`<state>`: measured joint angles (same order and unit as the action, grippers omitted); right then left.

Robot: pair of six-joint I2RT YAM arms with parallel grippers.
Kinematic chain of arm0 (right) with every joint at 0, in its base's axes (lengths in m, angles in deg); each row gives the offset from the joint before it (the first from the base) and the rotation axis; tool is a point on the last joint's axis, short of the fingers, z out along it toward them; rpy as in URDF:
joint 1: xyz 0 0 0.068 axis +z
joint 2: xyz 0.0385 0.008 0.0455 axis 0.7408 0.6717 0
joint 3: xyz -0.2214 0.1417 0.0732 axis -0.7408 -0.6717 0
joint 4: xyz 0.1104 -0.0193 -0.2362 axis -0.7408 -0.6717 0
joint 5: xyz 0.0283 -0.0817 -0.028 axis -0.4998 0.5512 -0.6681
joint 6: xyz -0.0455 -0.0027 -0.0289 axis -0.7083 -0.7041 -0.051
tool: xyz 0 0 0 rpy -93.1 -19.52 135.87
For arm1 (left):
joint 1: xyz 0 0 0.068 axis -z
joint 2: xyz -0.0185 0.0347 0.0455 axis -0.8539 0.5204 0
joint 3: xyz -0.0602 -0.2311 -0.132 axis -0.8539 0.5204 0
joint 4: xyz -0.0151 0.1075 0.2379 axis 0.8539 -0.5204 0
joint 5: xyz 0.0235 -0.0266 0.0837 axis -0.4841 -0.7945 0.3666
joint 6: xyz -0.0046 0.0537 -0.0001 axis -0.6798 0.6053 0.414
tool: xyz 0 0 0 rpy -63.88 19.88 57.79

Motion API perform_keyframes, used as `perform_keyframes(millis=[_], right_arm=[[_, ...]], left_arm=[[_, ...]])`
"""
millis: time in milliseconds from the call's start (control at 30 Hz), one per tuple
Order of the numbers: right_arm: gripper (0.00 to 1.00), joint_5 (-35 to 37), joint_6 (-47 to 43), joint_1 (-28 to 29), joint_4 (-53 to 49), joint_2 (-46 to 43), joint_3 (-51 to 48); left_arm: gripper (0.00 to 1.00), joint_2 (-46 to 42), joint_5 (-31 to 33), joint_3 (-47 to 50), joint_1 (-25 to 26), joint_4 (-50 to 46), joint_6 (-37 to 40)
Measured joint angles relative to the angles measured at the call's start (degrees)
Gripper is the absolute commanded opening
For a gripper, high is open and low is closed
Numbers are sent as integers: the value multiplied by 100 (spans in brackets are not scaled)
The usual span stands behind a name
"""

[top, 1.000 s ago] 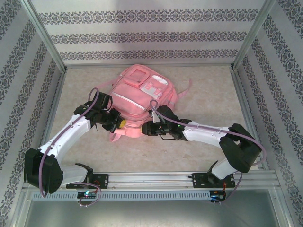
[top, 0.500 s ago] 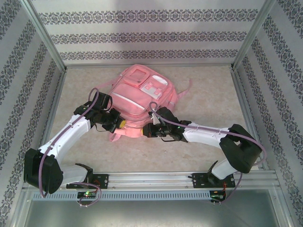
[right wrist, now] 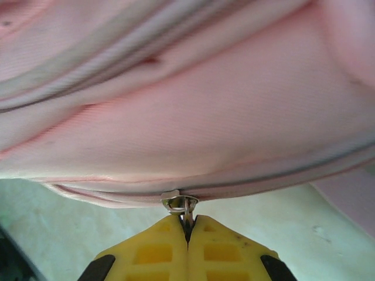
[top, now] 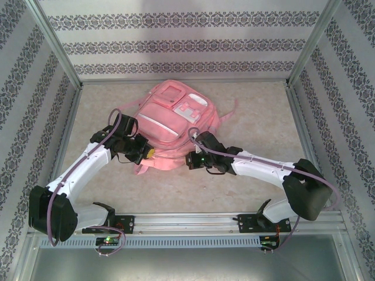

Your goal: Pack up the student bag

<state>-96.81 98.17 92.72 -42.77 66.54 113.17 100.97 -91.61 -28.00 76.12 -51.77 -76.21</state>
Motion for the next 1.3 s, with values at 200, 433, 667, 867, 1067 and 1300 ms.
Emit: perform_keyframes(millis=[200,433,667,867,1067,1300], right_arm=[[0,146,-68,-297,-280,0,0],[0,306,-46,-619,-446,118,2],[3,382,109,-695,-479,229,13],[41,271,162,-785,-455,225,-13],[50,398,153,-793,-831,-728,-131],[50,1934,551,-798,-2175,-2763,52]], left_arm=[[0,0,-2,0,0,-2,42],[0,0,-15,17,0,2,109],[0,0,-28,129,2,17,131],[0,0,-44,136,9,26,197],[0,22,-11,136,229,52,374],[4,509,87,-22,1478,267,682]])
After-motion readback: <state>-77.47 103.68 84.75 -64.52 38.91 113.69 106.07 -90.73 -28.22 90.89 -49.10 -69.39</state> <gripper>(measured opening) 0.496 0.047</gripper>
